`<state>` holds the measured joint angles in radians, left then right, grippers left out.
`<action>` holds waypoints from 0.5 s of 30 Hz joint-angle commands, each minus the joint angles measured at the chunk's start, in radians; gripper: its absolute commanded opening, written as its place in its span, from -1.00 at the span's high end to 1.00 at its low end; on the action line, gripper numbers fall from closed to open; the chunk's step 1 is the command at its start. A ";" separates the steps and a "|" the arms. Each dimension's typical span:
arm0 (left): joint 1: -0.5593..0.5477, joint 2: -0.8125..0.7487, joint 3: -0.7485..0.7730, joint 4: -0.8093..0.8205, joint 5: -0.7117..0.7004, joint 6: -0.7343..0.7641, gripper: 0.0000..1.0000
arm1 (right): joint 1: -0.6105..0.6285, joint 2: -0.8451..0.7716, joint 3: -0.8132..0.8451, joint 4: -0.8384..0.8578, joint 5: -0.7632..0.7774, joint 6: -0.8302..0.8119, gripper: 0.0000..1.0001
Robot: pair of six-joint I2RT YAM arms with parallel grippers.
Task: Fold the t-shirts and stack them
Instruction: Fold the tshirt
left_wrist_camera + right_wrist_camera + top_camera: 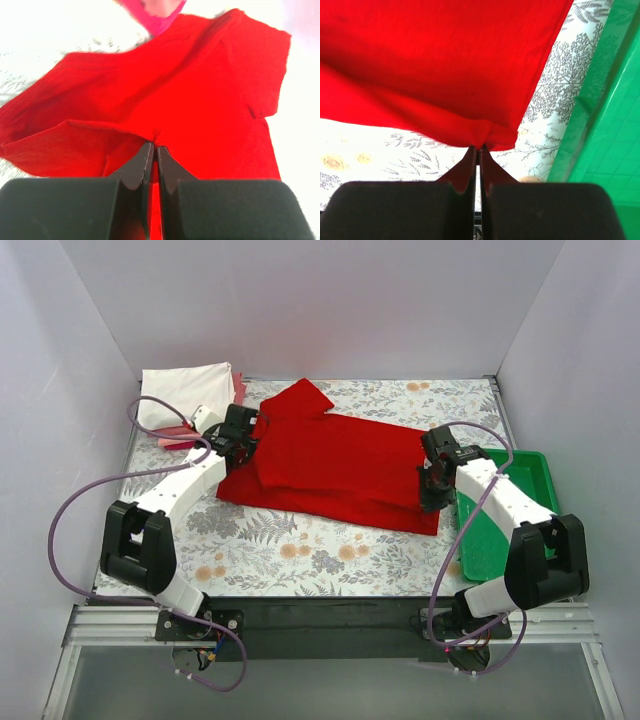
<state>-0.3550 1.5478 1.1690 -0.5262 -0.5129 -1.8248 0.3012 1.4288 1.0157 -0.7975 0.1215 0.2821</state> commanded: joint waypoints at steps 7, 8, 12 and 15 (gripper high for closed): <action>0.019 0.144 0.125 0.101 0.007 0.099 1.00 | -0.042 0.048 0.067 0.046 -0.025 -0.023 0.97; 0.021 0.158 0.135 0.103 0.007 0.104 1.00 | -0.043 0.054 0.069 0.049 -0.026 -0.021 0.97; 0.030 0.219 0.188 0.114 -0.010 0.134 1.00 | -0.060 0.073 0.070 0.058 -0.025 -0.020 0.97; 0.036 0.286 0.247 0.115 -0.004 0.156 1.00 | -0.071 0.087 0.072 0.066 -0.013 -0.018 0.97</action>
<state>-0.3321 1.8080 1.3445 -0.4377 -0.4904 -1.7111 0.2440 1.5032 1.0477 -0.7567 0.1017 0.2733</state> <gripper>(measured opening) 0.020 0.023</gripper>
